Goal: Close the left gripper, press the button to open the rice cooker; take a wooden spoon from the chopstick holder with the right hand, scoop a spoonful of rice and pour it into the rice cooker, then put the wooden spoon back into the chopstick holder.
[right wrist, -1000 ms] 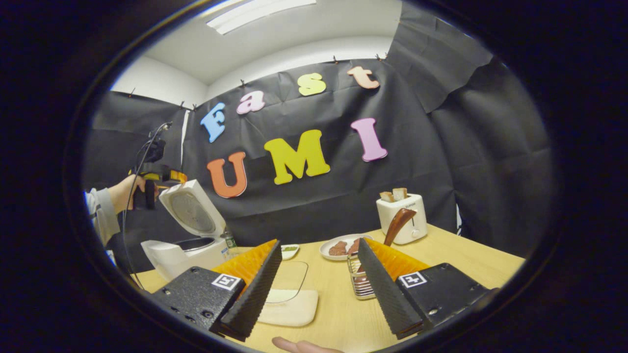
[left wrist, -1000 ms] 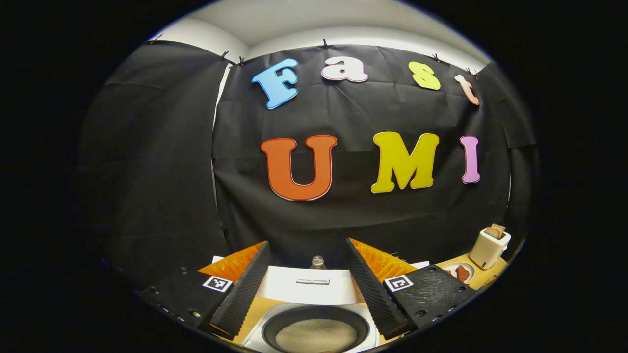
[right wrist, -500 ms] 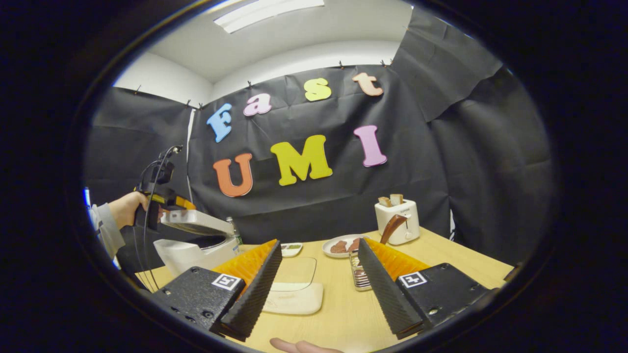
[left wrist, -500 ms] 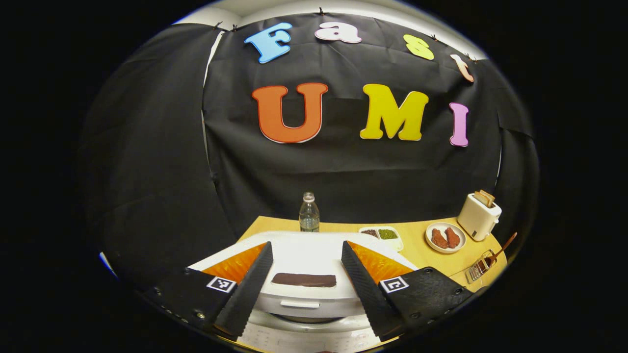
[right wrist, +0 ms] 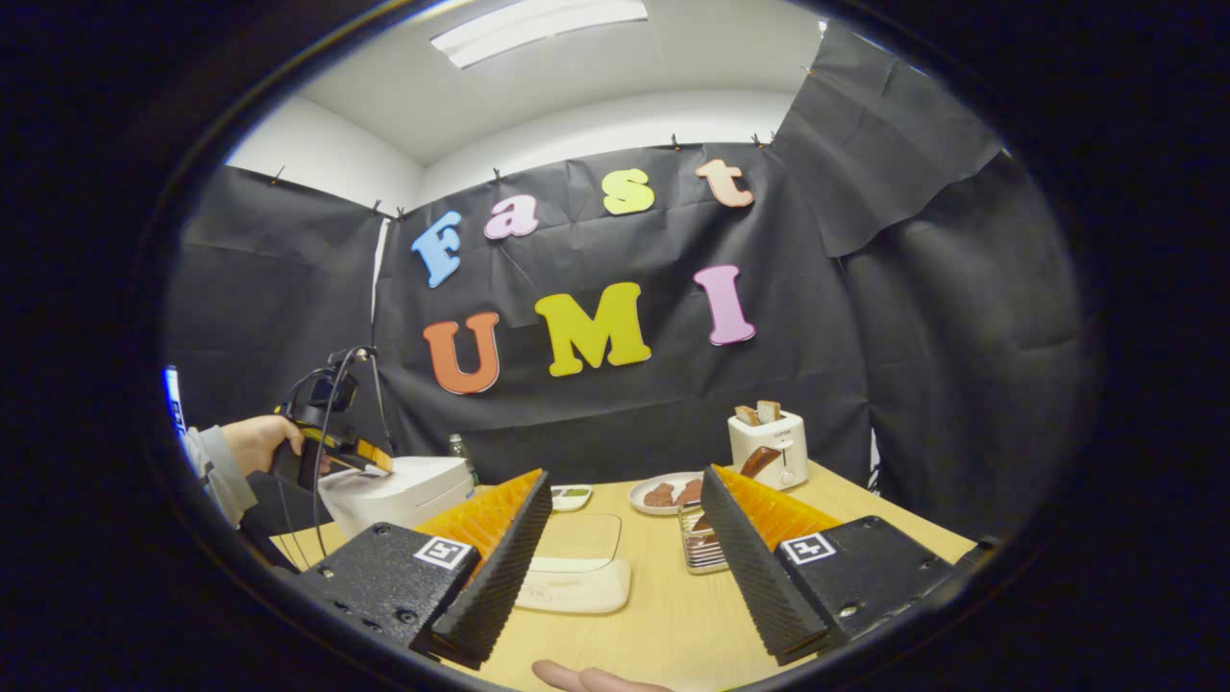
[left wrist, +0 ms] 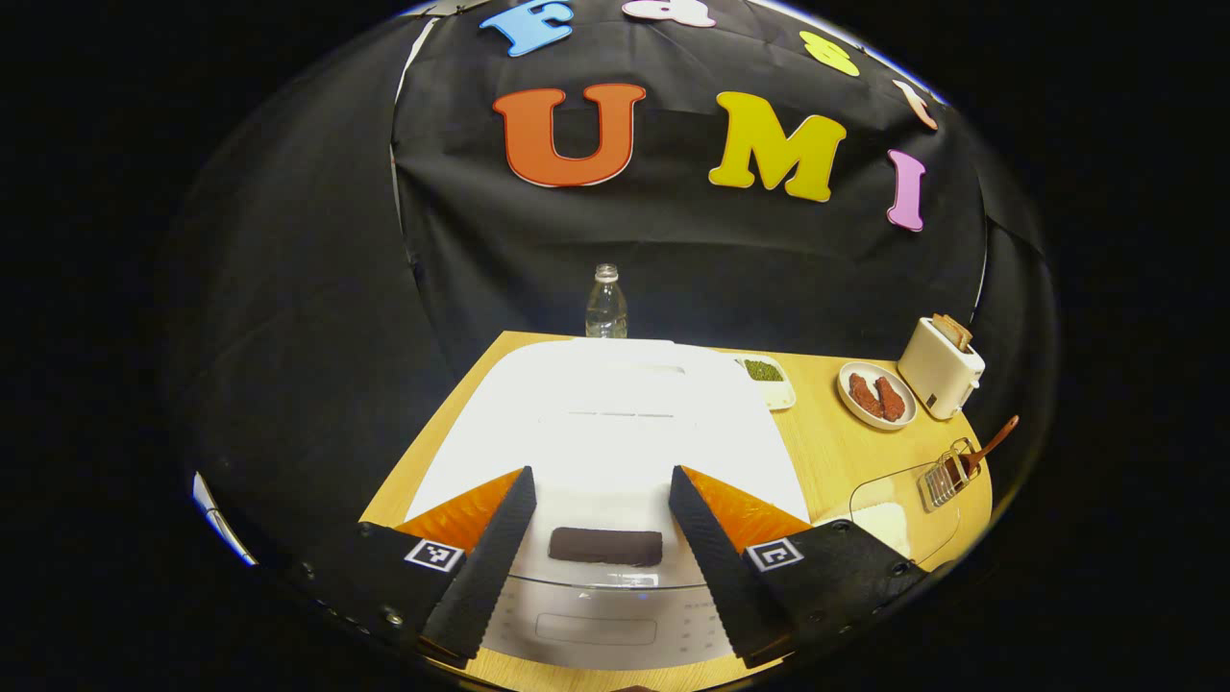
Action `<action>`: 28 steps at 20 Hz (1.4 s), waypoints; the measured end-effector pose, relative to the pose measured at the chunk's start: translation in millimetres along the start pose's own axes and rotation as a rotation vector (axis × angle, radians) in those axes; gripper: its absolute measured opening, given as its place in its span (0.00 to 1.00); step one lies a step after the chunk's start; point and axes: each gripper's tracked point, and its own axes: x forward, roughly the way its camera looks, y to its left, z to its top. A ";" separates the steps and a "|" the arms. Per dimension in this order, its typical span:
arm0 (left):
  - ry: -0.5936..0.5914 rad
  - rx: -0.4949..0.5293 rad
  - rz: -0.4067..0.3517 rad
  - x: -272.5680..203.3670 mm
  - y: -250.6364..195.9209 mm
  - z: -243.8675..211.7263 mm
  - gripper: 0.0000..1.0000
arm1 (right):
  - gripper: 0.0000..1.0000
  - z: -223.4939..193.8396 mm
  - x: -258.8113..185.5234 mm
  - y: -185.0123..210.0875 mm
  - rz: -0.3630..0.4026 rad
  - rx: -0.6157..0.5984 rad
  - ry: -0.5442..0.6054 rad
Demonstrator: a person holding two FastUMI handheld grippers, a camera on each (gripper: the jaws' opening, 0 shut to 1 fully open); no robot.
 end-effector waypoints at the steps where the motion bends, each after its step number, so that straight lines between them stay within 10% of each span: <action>1: 0.005 0.000 0.005 0.0 0.4 -1.1 0.93 | 1.00 1.6 -2.8 1.0 0.003 0.003 -0.002; 14: -0.037 0.018 -0.070 -36.8 -18.0 -18.2 0.90 | 1.00 27.0 -29.3 -5.4 -0.053 -0.065 -0.019; 28: -0.434 0.066 -0.116 -190.8 -80.5 -28.5 0.91 | 1.00 42.8 -43.9 37.1 -0.058 -0.124 -0.023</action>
